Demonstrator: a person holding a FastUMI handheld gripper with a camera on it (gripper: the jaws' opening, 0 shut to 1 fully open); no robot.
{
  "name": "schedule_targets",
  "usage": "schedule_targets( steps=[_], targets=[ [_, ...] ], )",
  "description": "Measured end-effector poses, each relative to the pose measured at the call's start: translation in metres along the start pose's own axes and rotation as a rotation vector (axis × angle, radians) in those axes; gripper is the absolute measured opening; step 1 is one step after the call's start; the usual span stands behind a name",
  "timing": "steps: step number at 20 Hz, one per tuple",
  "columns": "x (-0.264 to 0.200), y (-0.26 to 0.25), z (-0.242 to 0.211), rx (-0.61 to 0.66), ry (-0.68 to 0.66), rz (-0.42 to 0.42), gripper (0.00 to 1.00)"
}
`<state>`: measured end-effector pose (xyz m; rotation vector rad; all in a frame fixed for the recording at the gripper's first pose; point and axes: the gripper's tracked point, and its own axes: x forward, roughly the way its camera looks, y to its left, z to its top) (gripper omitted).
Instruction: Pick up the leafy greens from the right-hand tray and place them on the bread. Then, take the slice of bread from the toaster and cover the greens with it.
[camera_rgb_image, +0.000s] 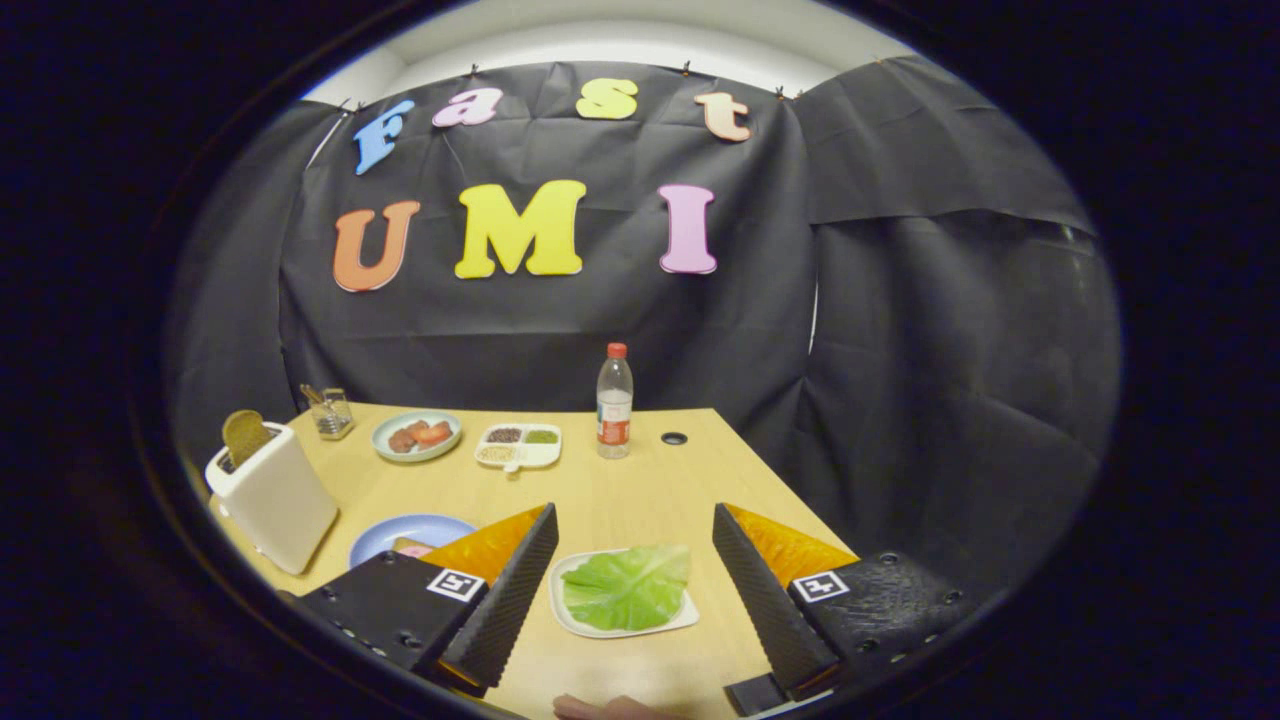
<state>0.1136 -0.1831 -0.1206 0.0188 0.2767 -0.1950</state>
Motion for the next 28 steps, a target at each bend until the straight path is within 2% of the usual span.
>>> schedule_targets(
  steps=[5, 9, 16, 17, 21, 22, 24, 26, 27, 28],
  targets=[
    [0.072, -0.021, -0.04, -0.012, 0.137, -0.022, 0.96],
    [0.128, -0.037, -0.084, -0.077, 0.271, -0.066, 0.95],
    [0.158, -0.031, -0.13, -0.049, 0.416, -0.037, 0.93],
    [0.159, -0.028, -0.13, -0.055, 0.413, -0.025, 0.85],
    [0.159, -0.022, -0.128, -0.083, 0.408, -0.008, 0.41],
    [0.16, -0.022, -0.126, -0.08, 0.407, -0.006, 0.38],
    [0.156, -0.021, -0.125, -0.074, 0.401, 0.0, 0.15],
    [0.153, -0.023, -0.126, -0.075, 0.4, -0.006, 0.16],
    [0.148, -0.024, -0.12, -0.076, 0.388, -0.005, 0.0],
    [0.146, -0.022, -0.117, -0.08, 0.376, 0.003, 0.0]
  ],
)
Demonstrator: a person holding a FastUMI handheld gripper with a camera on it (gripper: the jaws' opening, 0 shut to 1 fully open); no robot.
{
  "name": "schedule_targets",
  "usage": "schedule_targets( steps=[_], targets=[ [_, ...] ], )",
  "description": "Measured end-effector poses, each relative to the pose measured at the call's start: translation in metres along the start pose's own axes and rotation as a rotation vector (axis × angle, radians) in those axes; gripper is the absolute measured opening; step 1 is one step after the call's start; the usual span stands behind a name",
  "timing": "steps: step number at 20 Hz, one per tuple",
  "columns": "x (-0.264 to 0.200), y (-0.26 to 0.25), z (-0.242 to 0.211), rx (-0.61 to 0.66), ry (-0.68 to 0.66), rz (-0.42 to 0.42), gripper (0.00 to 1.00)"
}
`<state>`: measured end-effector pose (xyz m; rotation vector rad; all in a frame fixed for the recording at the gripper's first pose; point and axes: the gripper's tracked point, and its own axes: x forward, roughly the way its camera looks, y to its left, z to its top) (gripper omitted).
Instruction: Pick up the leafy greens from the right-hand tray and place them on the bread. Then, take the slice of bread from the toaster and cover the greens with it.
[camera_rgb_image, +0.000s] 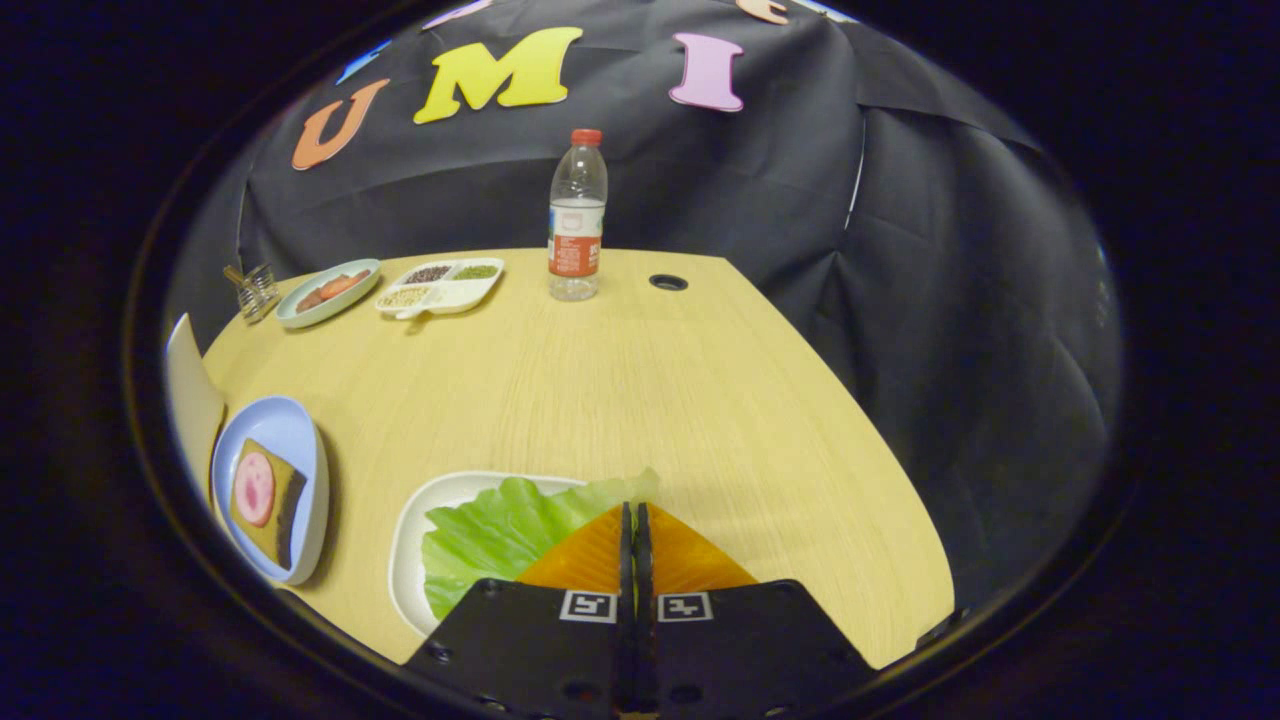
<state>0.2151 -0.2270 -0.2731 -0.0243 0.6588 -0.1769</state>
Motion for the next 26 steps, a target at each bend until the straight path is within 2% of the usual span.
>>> schedule_targets(
  steps=[6, 13, 21, 26],
  targets=[
    [-0.038, 0.001, 0.022, 0.008, -0.08, 0.002, 0.0],
    [-0.095, 0.025, 0.051, 0.019, -0.181, 0.013, 0.0],
    [-0.169, 0.102, 0.078, -0.07, -0.327, 0.05, 0.0],
    [-0.172, 0.137, 0.066, -0.114, -0.337, 0.07, 0.0]
  ],
)
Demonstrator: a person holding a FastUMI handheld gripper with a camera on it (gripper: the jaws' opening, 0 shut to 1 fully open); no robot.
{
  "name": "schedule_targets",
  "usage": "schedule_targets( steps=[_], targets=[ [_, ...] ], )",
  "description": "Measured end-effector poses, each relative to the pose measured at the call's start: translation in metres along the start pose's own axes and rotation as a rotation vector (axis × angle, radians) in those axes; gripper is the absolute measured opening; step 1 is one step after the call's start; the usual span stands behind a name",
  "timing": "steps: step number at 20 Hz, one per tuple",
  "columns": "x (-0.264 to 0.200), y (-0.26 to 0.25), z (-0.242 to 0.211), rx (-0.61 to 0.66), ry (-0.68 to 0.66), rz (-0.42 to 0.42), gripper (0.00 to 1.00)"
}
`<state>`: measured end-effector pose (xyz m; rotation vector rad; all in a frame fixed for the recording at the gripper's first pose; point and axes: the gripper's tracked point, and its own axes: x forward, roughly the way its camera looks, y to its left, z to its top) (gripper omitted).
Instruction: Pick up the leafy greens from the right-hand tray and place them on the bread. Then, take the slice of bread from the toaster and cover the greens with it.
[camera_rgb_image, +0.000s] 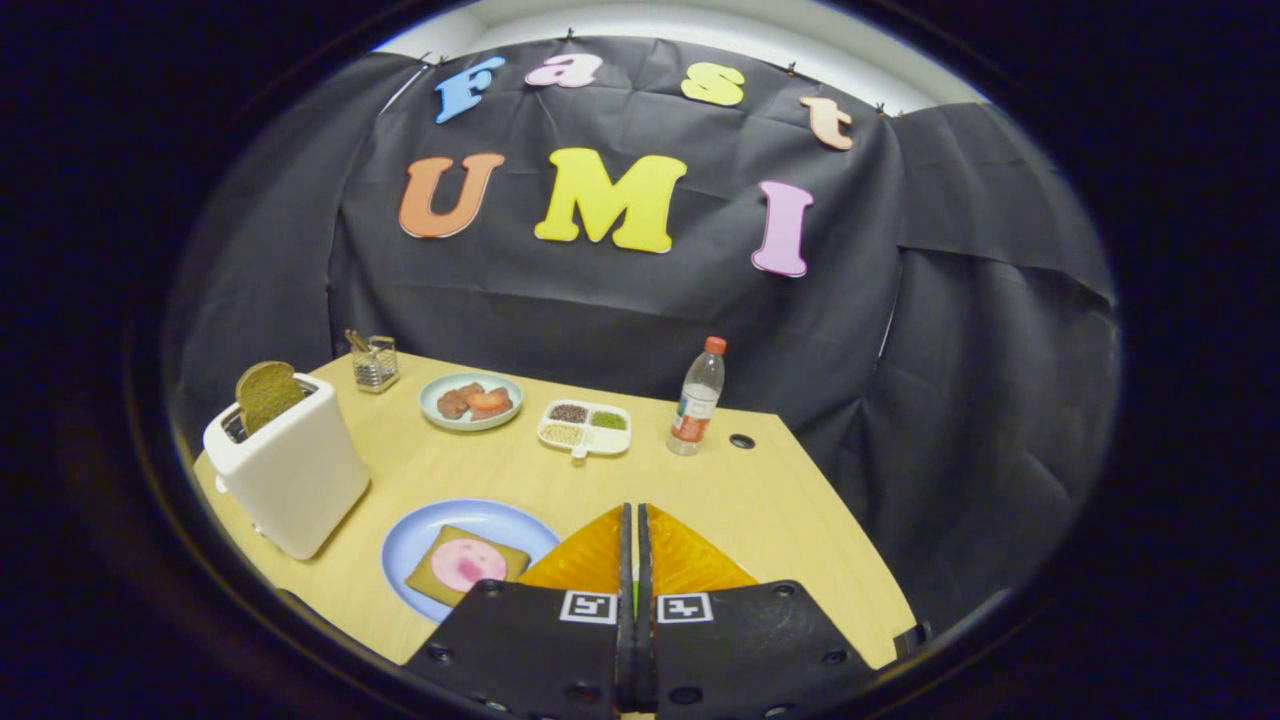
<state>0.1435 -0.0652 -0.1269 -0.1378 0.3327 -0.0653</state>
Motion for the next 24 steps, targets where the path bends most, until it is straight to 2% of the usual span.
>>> schedule_targets(
  steps=[3, 10, 11, 13, 17, 22, 24],
  targets=[
    [0.012, -0.003, -0.028, 0.027, 0.043, -0.011, 0.01],
    [0.046, -0.037, -0.096, 0.1, 0.193, -0.079, 0.89],
    [0.049, -0.039, -0.104, 0.122, 0.21, -0.067, 0.94],
    [0.056, -0.042, -0.121, 0.157, 0.26, -0.049, 0.97],
    [0.067, -0.055, -0.14, 0.171, 0.33, -0.052, 0.95],
    [0.08, -0.049, -0.169, 0.167, 0.457, 0.011, 0.96],
    [0.083, -0.042, -0.169, 0.182, 0.457, 0.054, 0.87]
  ],
)
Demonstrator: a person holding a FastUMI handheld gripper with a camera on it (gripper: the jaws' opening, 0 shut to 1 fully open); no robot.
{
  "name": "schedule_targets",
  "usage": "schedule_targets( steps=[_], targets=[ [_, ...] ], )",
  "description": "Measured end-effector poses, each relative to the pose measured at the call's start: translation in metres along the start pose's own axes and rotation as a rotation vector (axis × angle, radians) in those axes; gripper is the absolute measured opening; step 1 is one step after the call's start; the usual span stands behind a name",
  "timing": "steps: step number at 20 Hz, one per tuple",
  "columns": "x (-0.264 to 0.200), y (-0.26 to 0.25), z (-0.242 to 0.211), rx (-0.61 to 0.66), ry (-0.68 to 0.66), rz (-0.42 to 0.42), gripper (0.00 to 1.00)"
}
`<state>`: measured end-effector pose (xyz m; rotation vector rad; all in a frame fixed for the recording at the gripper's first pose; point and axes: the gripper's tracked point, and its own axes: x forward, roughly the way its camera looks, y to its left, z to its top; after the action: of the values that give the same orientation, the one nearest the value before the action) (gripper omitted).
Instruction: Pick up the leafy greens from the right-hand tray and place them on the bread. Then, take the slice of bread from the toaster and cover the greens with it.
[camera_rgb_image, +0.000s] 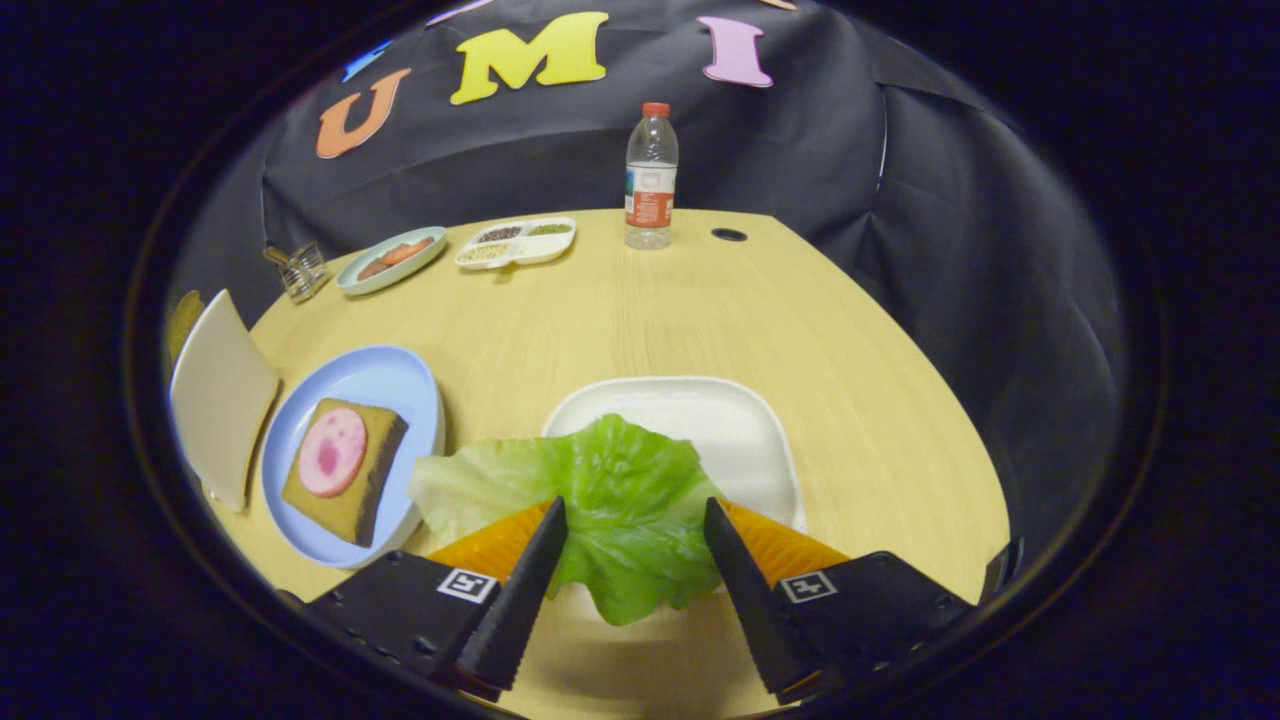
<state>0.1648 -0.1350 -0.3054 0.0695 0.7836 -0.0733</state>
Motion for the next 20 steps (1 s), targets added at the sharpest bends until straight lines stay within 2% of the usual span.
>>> schedule_targets(
  steps=[3, 5, 8, 11, 20],
  targets=[
    [0.002, 0.015, 0.002, -0.011, -0.019, 0.082, 0.37],
    [0.003, 0.016, 0.004, -0.01, -0.02, 0.09, 0.02],
    [-0.004, 0.013, 0.009, -0.015, -0.025, 0.064, 0.02],
    [-0.027, 0.012, 0.03, -0.019, -0.09, 0.058, 0.0],
    [-0.056, 0.03, 0.047, -0.012, -0.151, 0.081, 0.0]
  ],
)
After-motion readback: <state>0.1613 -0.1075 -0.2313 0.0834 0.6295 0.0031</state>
